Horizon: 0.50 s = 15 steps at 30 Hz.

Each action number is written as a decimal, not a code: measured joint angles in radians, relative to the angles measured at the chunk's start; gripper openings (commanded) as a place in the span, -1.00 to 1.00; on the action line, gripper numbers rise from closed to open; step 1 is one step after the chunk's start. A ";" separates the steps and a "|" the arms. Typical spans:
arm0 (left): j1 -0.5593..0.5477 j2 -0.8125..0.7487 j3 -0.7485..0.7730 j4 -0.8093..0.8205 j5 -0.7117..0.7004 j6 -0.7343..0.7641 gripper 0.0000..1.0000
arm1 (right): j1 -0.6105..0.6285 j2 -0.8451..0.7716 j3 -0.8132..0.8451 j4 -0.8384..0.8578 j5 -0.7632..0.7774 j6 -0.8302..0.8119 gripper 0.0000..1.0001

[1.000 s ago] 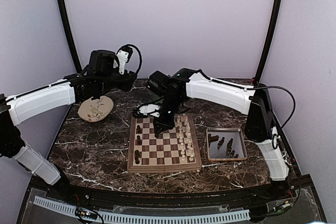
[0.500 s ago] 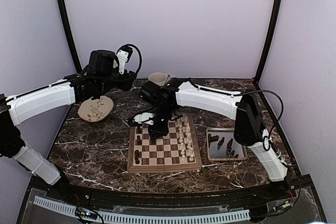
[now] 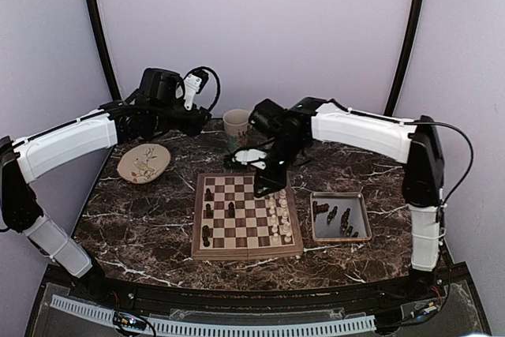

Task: Set up the chess pieces on the board
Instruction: Pick up the king from the chessboard.

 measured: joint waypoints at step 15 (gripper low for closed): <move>-0.166 0.285 0.191 -0.490 0.320 0.039 -0.06 | -0.473 -0.680 -0.870 0.389 -0.145 0.023 -0.40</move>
